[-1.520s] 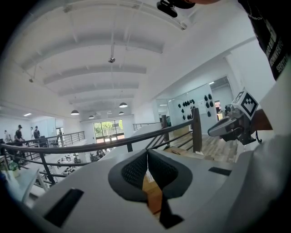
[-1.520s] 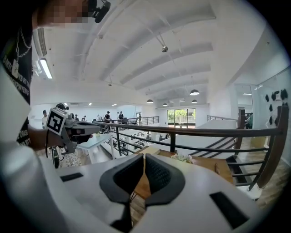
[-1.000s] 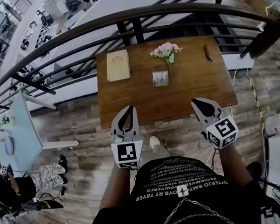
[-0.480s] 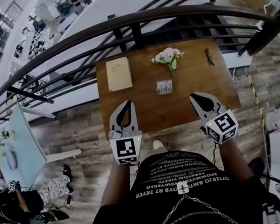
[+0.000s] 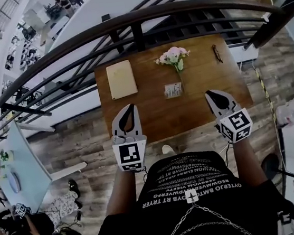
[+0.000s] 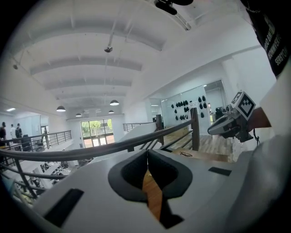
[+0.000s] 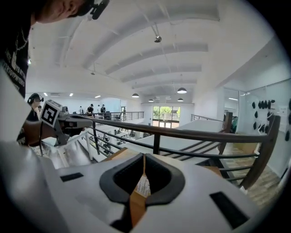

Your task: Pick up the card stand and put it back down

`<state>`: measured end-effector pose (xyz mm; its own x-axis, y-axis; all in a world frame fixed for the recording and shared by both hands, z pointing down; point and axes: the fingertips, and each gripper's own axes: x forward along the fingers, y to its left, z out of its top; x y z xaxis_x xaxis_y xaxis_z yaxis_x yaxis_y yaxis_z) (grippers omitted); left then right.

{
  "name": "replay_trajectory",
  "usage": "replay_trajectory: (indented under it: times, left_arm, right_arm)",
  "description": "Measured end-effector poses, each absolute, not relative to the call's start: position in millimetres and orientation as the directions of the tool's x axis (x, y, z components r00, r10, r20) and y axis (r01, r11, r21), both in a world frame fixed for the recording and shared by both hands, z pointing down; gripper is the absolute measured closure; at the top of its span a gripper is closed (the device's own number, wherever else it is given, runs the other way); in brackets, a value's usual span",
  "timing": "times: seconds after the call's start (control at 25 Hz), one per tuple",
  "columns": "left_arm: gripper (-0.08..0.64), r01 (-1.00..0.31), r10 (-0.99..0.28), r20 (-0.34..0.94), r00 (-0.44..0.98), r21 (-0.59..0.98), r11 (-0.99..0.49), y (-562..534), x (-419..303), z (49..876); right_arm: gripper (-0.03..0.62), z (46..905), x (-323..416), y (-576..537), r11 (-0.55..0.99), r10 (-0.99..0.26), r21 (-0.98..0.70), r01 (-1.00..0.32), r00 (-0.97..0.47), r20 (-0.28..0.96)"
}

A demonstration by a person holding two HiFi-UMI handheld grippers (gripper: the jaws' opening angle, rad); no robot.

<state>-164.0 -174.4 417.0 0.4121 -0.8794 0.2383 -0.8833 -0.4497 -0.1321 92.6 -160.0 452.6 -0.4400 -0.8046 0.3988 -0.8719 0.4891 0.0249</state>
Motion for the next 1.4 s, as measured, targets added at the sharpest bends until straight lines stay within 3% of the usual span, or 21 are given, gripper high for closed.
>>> replay_trajectory:
  times: [0.28,0.76,1.12,1.4]
  left_arm:
    - [0.531,-0.870,-0.861,0.247,0.444,-0.109,-0.480,-172,-151,428]
    - [0.531,-0.905,-0.888,0.282,0.363,-0.120,-0.408,-176,-172,434]
    - [0.531,-0.910,-0.891,0.318,0.324,-0.153,-0.385,-206,-164,436]
    - [0.531,-0.908,-0.884,0.350,0.311,-0.167,-0.385,-240,-159,439]
  right_arm:
    - [0.575,531,124,-142,0.438,-0.755,-0.012,-0.899,-0.374,0.539]
    - [0.574,600,90,-157,0.539,-0.619,-0.111,-0.835,-0.482,0.620]
    - [0.495,663,85,-198,0.562,-0.528,-0.202,-0.802,-0.536,0.659]
    - [0.477,709,83,-232,0.579,-0.457,-0.237,-0.780,-0.552,0.697]
